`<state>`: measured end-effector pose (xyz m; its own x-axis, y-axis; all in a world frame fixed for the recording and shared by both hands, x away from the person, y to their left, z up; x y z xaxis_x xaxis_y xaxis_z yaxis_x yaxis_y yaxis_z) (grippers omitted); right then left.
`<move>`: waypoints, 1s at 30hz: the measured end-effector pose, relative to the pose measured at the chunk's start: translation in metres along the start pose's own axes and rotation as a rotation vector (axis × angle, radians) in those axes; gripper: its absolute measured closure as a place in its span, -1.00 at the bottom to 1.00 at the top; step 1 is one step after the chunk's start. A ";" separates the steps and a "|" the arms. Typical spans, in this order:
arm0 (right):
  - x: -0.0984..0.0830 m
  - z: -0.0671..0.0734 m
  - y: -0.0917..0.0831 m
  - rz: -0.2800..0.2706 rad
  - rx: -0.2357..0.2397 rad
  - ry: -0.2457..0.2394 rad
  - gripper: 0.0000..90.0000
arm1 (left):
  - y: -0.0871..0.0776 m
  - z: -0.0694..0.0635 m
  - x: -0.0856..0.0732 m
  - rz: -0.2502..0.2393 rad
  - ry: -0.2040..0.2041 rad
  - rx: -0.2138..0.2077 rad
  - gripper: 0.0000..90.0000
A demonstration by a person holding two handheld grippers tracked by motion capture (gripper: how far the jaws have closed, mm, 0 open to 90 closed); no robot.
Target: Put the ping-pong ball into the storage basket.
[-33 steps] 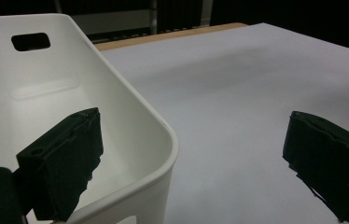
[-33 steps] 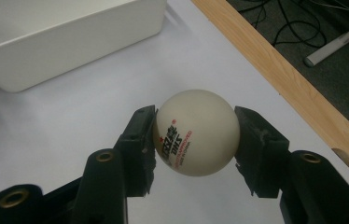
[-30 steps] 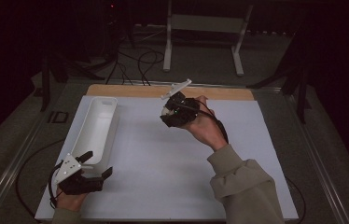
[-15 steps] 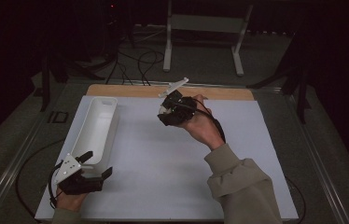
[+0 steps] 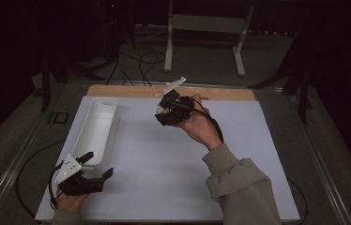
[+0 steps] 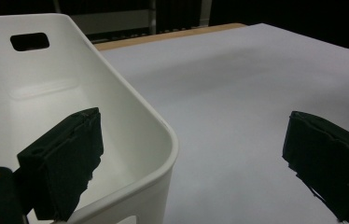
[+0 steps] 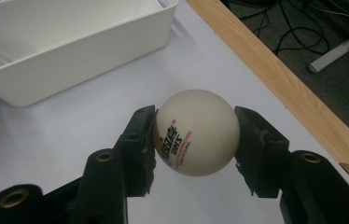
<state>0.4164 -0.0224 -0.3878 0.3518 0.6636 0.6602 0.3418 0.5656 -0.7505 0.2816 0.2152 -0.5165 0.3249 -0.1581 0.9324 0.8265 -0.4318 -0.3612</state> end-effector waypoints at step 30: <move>0.017 0.014 0.012 0.014 0.013 -0.035 0.11 | 0.000 0.000 0.000 -0.001 -0.001 -0.002 -0.87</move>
<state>0.4141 0.0025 -0.3862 0.3259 0.6877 0.6487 0.3257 0.5625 -0.7600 0.2816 0.2153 -0.5164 0.3246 -0.1568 0.9327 0.8259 -0.4336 -0.3604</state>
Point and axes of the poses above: each handheld gripper's, and its own axes: y roughly forward along the jaws, x roughly out of its top, z roughly to its left, the point moved 7 cm from there along y, roughly forward along the jaws, and after that the axes turned 9 degrees about x, right-handed, at the moved point
